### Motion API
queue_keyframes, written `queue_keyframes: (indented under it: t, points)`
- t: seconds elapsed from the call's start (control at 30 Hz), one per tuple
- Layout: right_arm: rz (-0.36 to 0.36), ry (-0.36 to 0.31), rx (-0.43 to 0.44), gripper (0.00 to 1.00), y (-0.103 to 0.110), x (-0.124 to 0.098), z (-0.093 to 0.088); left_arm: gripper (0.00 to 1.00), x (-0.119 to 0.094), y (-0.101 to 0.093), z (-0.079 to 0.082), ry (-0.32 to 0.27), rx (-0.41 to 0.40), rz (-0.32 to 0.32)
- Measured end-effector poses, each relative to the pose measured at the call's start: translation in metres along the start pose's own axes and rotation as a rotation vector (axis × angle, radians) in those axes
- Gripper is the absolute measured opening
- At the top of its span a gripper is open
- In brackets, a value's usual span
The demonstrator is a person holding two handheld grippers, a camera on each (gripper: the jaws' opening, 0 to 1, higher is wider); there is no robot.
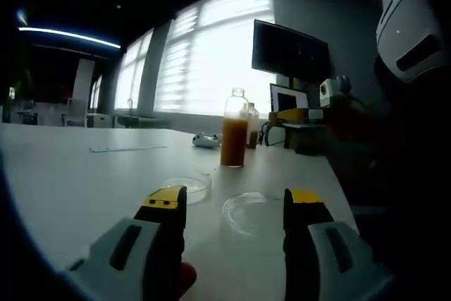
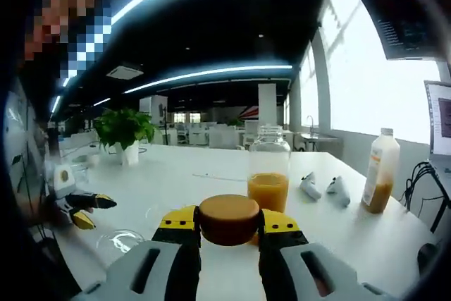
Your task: Open the Petri dish lid, place the lid on the table, pour the liquid culture medium into the Petri dish, pick up the Petri dish lid from the table, and close the Petri dish
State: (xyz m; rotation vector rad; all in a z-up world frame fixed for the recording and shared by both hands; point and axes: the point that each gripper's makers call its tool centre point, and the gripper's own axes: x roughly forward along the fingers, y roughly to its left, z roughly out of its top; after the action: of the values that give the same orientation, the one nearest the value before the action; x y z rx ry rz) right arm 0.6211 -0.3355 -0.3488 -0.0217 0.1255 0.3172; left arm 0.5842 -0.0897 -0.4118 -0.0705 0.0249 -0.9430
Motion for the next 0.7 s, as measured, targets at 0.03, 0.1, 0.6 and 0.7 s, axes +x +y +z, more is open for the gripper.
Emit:
queue_keyframes:
  t: [0.03,0.1,0.6,0.7]
  points:
    - [-0.002,0.020,0.013,0.26,-0.001,0.001,-0.008,0.46,0.000,0.000,0.000,0.000,-0.001,0.000]
    - [-0.006,0.044,0.019,0.26,-0.003,0.003,-0.018,0.46,0.000,0.000,0.000,0.000,-0.003,-0.001]
    - [0.011,0.146,-0.011,0.26,0.001,0.009,-0.052,0.46,0.000,0.000,0.000,0.000,-0.006,-0.002]
    - [0.025,0.190,0.002,0.26,0.002,0.010,-0.064,0.46,0.001,0.000,0.000,0.002,-0.005,-0.003]
